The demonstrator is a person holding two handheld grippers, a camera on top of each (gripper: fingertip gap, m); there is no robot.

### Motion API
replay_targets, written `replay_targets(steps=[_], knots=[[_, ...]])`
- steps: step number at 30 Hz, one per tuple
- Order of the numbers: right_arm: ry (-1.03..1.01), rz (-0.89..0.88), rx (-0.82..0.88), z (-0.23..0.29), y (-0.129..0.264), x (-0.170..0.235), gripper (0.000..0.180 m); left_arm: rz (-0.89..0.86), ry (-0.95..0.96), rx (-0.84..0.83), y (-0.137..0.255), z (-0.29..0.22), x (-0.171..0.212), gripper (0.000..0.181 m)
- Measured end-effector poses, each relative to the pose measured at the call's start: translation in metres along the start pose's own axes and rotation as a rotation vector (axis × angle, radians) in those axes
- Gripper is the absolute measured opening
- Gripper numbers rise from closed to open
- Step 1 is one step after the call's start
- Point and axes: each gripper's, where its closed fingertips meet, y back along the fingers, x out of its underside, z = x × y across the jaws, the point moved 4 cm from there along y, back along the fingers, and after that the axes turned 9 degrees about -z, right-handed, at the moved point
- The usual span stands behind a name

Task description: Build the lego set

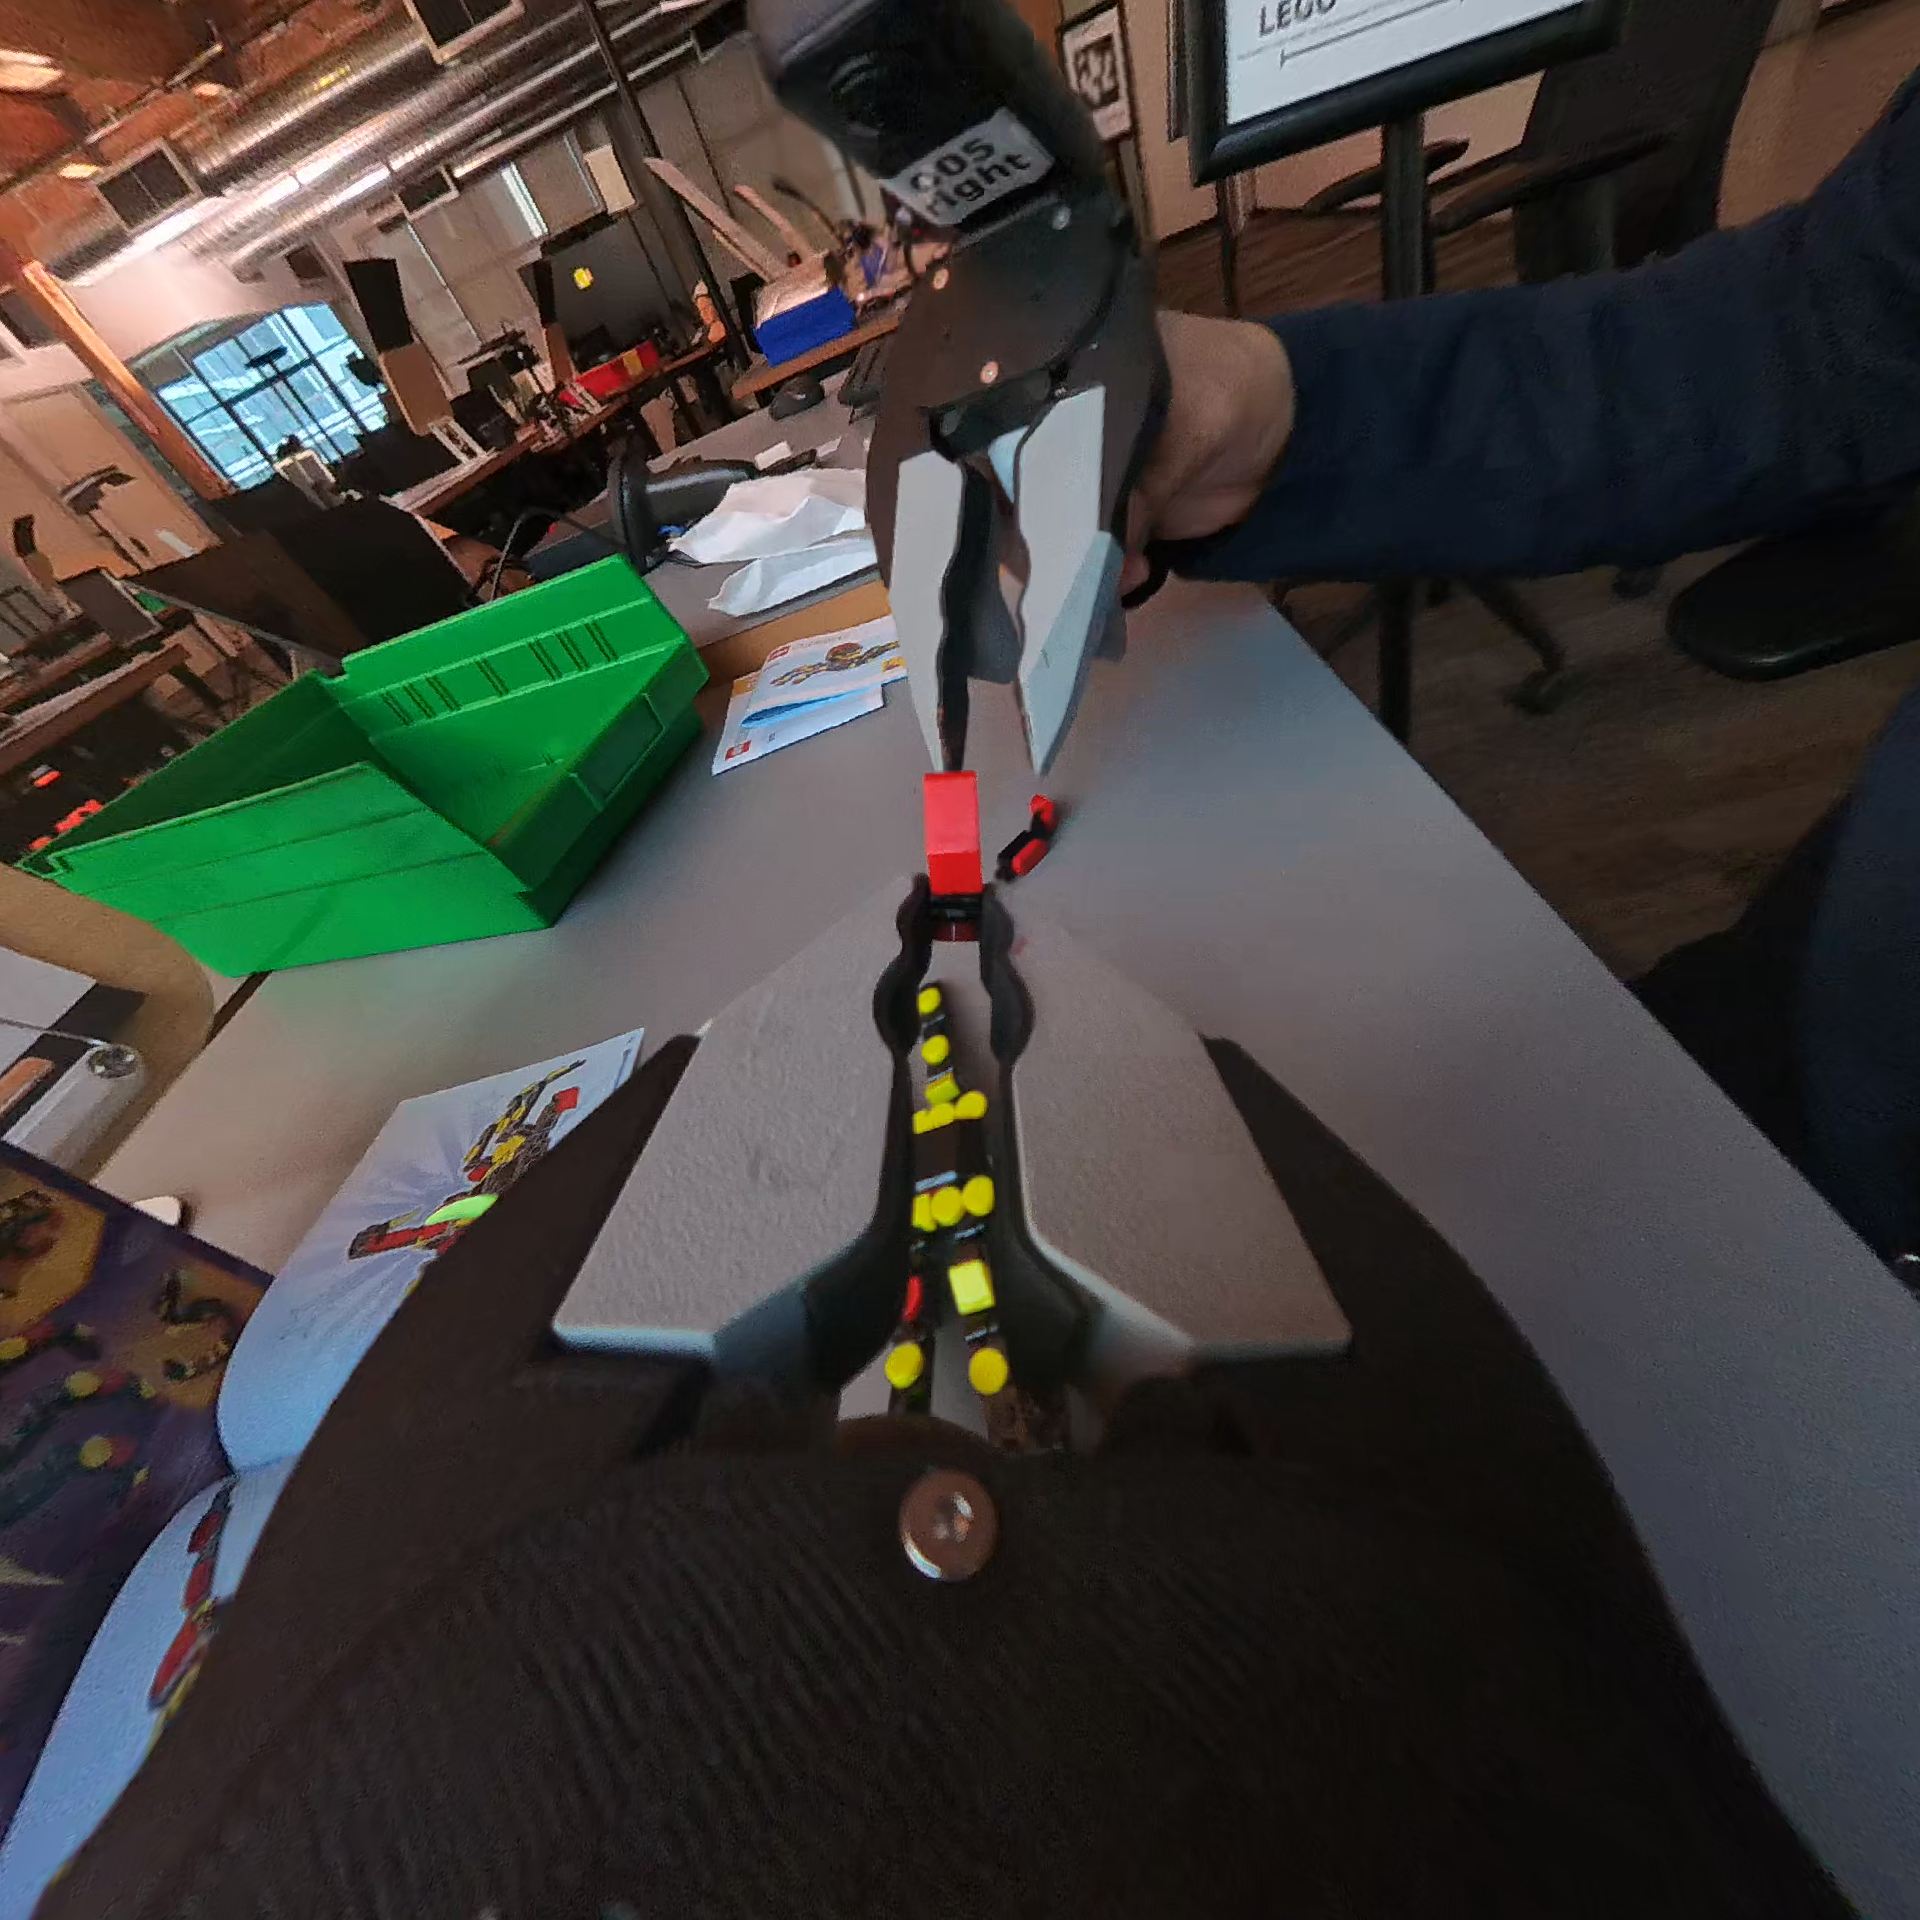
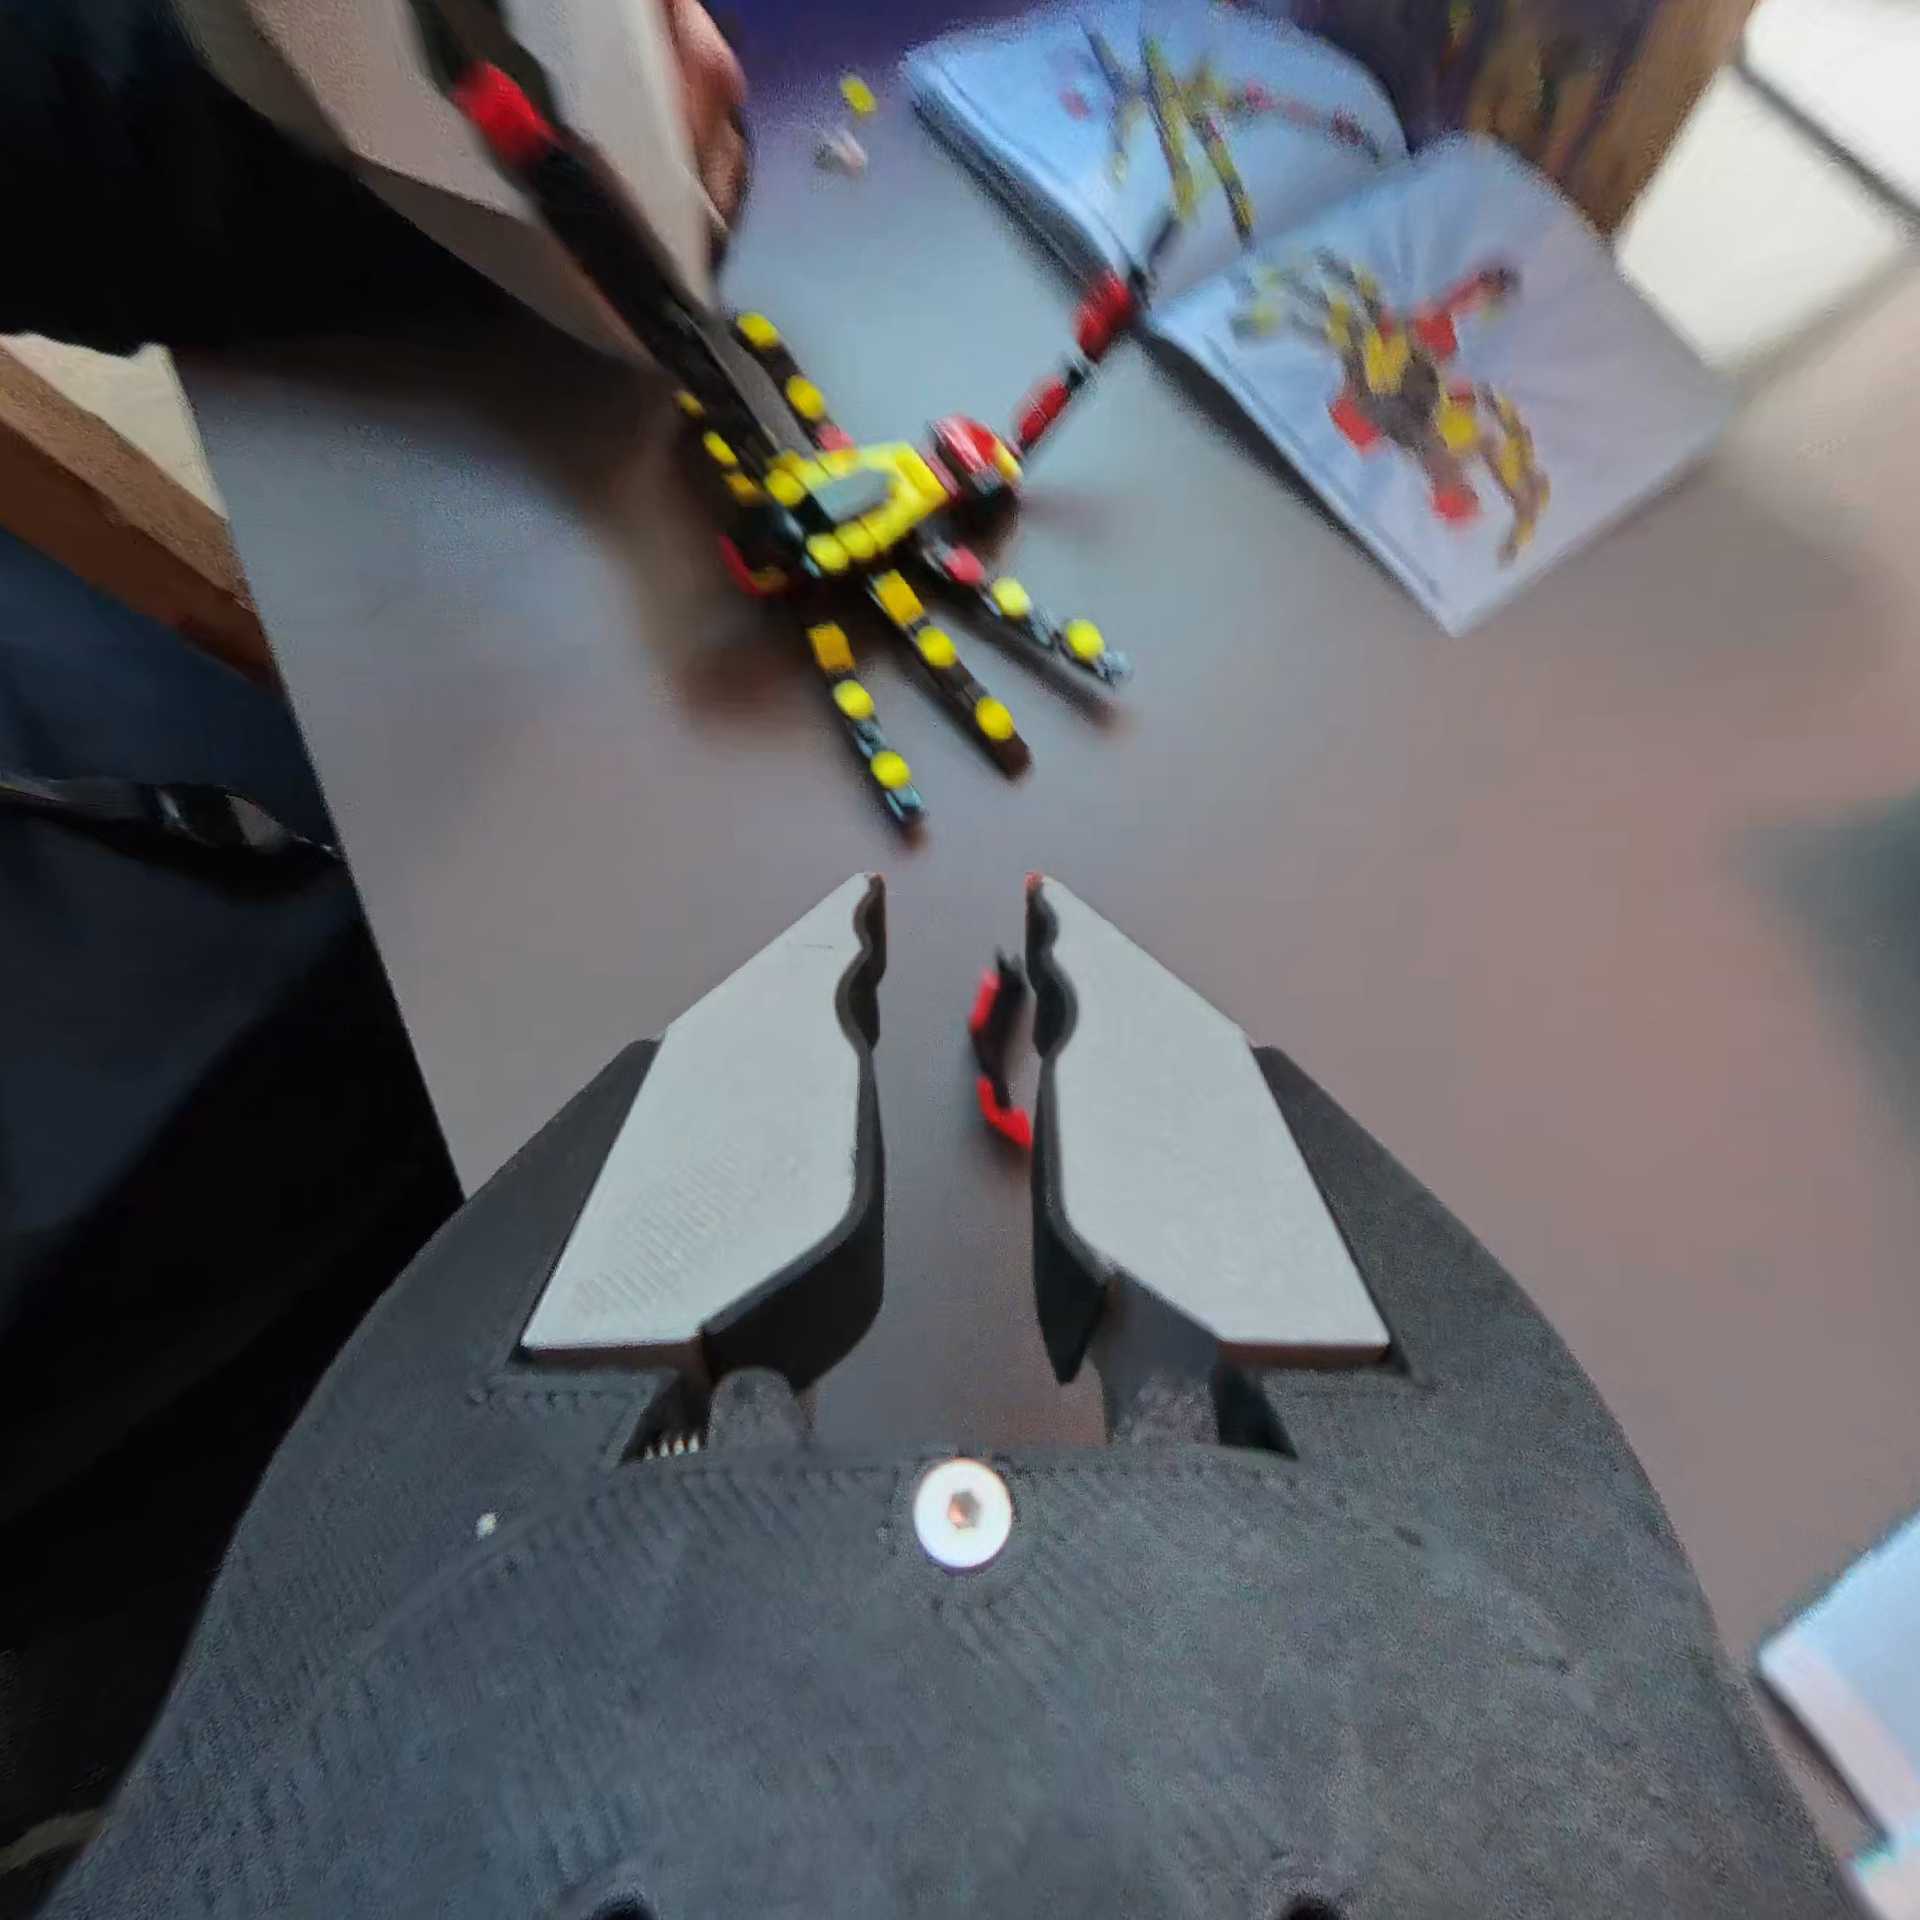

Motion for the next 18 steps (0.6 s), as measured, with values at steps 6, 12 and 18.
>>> replay_targets(steps=[6, 12, 18], knots=[[0.326, -0.120, -0.018, 0.048, -0.041, -0.044, 0.025, -0.032, -0.052, 0.045, 0.000, -0.010, -0.007, 0.006], [0.523, -0.124, 0.064, 0.058, -0.055, -0.059, 0.012, -0.080, -0.085, 0.058, 0.004, -0.012, -0.016, 0.006], [0.573, -0.140, 0.052, 0.064, -0.054, -0.063, 0.006, -0.073, -0.105, 0.071, 0.003, -0.016, -0.015, 0.006]])
